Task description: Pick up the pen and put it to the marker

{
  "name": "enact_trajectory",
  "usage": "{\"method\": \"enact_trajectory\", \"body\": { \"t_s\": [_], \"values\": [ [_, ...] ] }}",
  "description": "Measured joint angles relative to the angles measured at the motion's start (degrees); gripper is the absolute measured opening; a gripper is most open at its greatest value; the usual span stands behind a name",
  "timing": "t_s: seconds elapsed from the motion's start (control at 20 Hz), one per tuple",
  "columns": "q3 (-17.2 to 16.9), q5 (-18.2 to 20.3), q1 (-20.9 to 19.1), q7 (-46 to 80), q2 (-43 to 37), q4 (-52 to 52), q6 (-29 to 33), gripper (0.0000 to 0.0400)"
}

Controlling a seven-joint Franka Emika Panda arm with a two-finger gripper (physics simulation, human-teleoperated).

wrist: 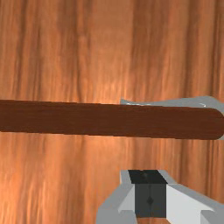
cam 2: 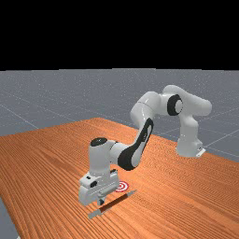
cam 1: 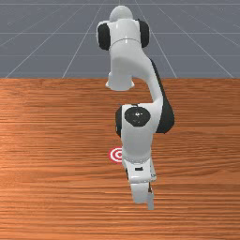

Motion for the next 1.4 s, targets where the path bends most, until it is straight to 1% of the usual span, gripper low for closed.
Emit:
{"method": "enact_trajectory", "body": {
  "t_s": [0.1,0.15,0.2,0.25,0.3,0.4,0.45,0.5,0.55,0.6,0.65,0.8,0.85,0.95,1.1,1.15,1.25,1.3,1.4],
  "values": [
    [0.0,0.0,0.0,0.0,0.0,0.0,0.0,0.0001],
    [-1.76,-1.47,1.41,1.44,5.01,10.12,-5.56,0.0],
    [-0.32,-0.27,0.32,0.2,1.71,4.02,-0.63,0.0],
    [-0.96,0.66,0.73,4.57,1.95,6.69,-5.34,0.0],
    [-1.49,0.94,1.68,8.27,2.21,8.2,-5.86,0.0],
    [-1.84,0.91,5.16,14.28,5.35,14.58,-8.76,0.0],
    [-1.37,0.49,6.73,13.73,7.93,19.5,-11.0,0.0],
    [1.11,1.35,6.74,8.3,8.64,20.34,-10.84,0.0],
    [1.27,1.37,7.38,8.15,11.22,24.35,-11.73,0.0],
    [1.74,1.74,7.26,7.71,11.17,23.99,-11.35,0.0],
    [0.86,-0.78,7.14,2.07,8.72,20.39,-11.59,0.0],
    [1.24,-0.99,2.24,-5.15,4.68,13.0,-8.46,0.0],
    [0.82,-0.63,0.89,-4.55,4.01,11.82,-7.88,0.0],
    [-0.2,0.08,0.01,-0.58,3.59,11.13,-7.4,0.0],
    [-0.29,0.08,0.04,-0.67,7.81,15.73,-7.91,0.0],
    [-0.3,0.06,0.16,-0.74,10.06,19.03,-8.66,0.0008],
    [-1.34,0.72,1.79,7.27,12.6,23.78,-10.37,0.0002],
    [-0.4,0.07,2.08,1.69,13.21,24.8,-10.93,0.0001],
    [-0.35,0.07,2.24,1.69,13.23,24.79,-10.93,0.0]
  ]
}}
